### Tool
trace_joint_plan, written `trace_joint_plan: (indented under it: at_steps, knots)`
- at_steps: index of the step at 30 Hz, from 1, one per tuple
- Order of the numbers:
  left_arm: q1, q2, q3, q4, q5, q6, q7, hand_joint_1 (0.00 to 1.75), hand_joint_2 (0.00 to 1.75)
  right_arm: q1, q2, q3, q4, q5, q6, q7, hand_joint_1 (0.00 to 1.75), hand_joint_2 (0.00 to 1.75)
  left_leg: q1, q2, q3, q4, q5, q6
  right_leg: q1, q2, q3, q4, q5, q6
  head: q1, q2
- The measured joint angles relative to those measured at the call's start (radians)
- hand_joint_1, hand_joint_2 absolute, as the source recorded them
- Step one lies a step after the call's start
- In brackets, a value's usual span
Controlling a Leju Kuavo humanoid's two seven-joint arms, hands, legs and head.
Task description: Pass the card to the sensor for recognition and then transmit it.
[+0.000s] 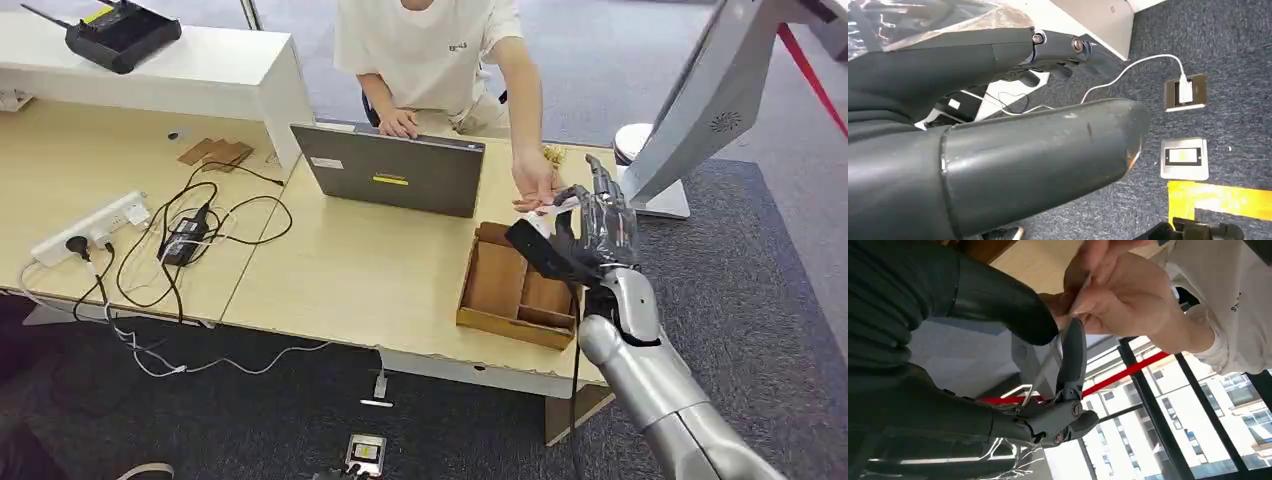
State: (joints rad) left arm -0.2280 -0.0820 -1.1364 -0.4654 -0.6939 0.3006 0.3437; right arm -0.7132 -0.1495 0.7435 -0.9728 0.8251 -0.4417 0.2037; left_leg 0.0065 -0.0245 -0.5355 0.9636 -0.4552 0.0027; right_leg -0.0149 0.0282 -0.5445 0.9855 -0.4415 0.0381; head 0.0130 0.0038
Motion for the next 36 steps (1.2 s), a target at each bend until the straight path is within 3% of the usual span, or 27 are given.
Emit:
trace_joint_plan:
  at_steps: [19,30,36]
  knots:
    - [0.001,0.000,0.009,-0.001,-0.002,0.005,0.004,0.00,0.00,-0.002,-0.009,-0.001,0.007,-0.018,-0.006,-0.006,1.55,1.75,0.000,0.000,0.000,0.000,0.000,0.000,0.000,0.000,0.000,0.000,0.000,0.000,0.000,0.000]
    - [0.025,0.003,0.040,0.000,0.070,0.067,0.017,0.00,0.00,0.064,-0.103,-0.061,-0.091,-0.064,-0.033,0.040,1.50,1.75,0.000,0.000,0.000,0.000,0.000,0.000,0.000,0.000,0.000,-0.001,0.000,0.000,0.000,0.000]
    - [0.036,0.006,0.050,0.001,0.100,0.087,0.026,0.00,0.00,0.127,-0.156,-0.120,-0.127,-0.097,-0.052,0.055,1.57,1.75,0.000,0.000,0.000,0.000,0.000,0.000,0.000,0.000,0.000,-0.001,0.000,0.000,0.000,0.000]
